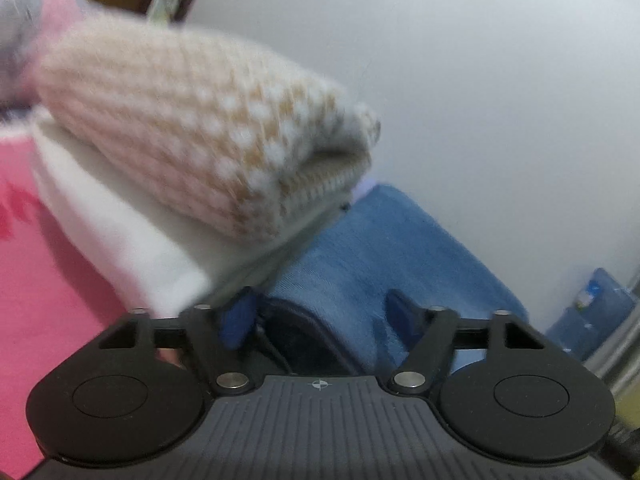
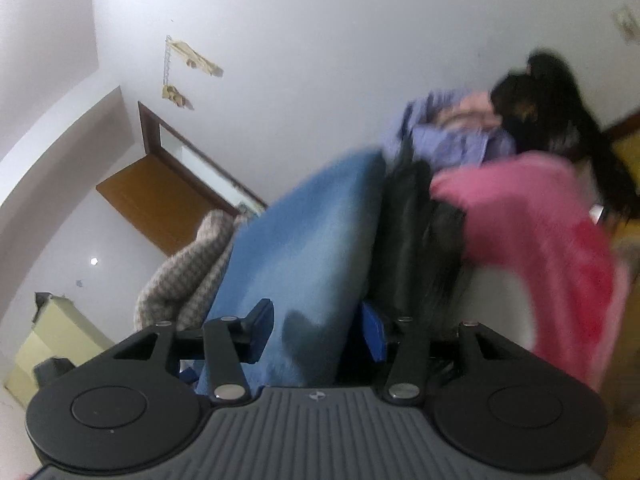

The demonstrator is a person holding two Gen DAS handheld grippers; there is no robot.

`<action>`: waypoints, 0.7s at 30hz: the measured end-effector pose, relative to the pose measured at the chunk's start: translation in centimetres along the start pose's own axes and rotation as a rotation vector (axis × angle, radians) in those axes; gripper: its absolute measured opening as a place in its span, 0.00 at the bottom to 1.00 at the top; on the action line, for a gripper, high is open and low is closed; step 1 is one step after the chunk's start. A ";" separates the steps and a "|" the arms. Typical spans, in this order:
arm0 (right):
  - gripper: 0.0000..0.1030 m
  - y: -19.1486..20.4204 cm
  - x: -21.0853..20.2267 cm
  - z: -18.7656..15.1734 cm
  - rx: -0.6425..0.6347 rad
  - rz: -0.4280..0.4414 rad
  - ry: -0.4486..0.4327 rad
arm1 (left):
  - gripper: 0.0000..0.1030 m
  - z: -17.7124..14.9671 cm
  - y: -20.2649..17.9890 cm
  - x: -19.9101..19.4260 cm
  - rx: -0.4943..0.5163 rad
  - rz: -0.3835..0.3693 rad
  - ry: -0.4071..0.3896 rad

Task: Fold clothes
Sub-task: 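Open both grippers and release the jeans on the stack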

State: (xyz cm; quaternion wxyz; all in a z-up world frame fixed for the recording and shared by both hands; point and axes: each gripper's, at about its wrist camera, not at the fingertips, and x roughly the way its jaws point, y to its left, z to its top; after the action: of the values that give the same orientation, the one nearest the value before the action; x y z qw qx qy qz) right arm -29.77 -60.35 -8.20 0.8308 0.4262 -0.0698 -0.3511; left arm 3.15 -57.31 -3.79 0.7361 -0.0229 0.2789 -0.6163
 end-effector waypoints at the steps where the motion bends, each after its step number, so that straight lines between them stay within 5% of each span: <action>1: 0.49 0.2 -0.9 0.5 -0.029 -0.008 -0.024 | 0.71 -0.1 -0.5 -0.9 0.031 0.003 -0.034; 5: 0.30 3.9 -1.7 2.4 -0.270 0.001 -0.145 | 0.71 0.5 -3.1 -2.0 0.174 -0.013 -0.120; 10: 0.21 11.7 5.5 4.1 -0.661 0.077 -0.129 | 0.65 2.7 -5.7 3.7 0.283 0.013 -0.042; 12: 0.21 14.0 10.1 4.5 -0.774 0.108 -0.040 | 0.55 2.4 -5.4 4.8 0.311 0.044 -0.017; 16: 0.21 14.5 19.9 4.4 -0.850 0.089 0.220 | 0.58 1.6 -5.2 6.7 0.381 0.096 0.013; 19: 0.18 12.2 25.4 4.4 -0.790 0.011 0.393 | 0.60 0.4 -5.1 7.9 0.422 0.124 0.050; 21: 0.17 11.5 26.5 5.0 -0.749 0.006 0.422 | 0.61 -0.8 -5.3 8.6 0.435 0.134 0.052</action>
State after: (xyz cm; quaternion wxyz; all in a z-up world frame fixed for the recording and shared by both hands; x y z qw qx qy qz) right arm -6.16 -76.19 -1.20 0.9252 0.1572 0.2328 -0.2550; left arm -1.20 -66.22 -5.70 0.7556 0.1709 0.1591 -0.6120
